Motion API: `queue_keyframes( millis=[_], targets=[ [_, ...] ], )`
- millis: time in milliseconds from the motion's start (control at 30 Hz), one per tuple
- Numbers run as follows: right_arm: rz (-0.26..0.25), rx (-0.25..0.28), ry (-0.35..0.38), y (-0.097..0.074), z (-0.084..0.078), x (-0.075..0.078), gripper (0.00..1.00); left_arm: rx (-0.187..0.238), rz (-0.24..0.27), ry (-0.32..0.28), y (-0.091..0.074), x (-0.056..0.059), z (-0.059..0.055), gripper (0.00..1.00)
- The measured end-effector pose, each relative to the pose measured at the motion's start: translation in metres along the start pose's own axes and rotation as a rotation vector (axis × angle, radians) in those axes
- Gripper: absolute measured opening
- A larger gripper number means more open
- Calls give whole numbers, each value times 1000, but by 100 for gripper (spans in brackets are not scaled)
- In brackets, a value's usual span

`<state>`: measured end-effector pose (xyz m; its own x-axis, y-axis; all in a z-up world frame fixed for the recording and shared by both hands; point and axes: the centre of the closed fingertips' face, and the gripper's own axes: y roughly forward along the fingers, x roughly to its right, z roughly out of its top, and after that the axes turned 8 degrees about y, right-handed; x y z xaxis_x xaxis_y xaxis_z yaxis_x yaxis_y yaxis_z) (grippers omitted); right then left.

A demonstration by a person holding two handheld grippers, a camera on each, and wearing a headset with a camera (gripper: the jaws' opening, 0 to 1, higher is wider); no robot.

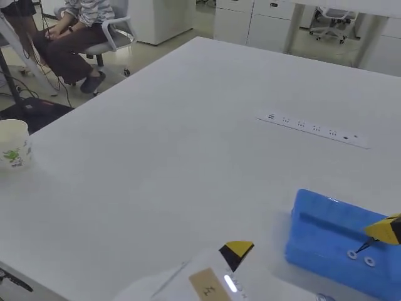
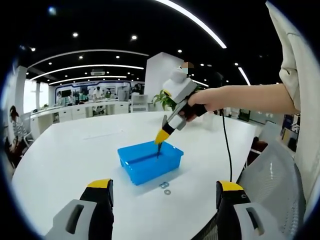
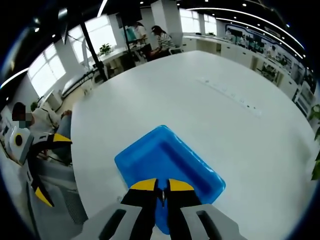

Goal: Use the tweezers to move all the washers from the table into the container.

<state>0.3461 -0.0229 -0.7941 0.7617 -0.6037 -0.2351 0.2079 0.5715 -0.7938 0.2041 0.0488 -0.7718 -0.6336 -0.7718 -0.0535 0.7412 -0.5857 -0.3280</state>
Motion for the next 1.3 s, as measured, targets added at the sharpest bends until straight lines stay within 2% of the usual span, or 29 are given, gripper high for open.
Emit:
queue_keyframes(
  millis=[233, 367, 467, 600, 1000, 1300],
  targets=[
    [17, 24, -13, -14, 4, -14, 3, 3, -2, -1, 0, 0, 1, 86],
    [23, 17, -28, -17, 2, -22, 3, 22, -2, -6, -1, 0, 4, 86],
    [29, 10, -33, -18, -1, -28, 3, 9, 0, -3, -1, 0, 1, 86],
    [35, -1, -39, -18, -5, -33, 3, 17, 1, -5, 0, 0, 3, 86],
    [82, -33, -40, -7, -22, -53, 3, 10, -1, 1, 0, 1, 2, 86],
    [106, -61, -31, 3, -37, -62, 3, 7, -2, 0, 0, 3, 2, 86]
  ],
)
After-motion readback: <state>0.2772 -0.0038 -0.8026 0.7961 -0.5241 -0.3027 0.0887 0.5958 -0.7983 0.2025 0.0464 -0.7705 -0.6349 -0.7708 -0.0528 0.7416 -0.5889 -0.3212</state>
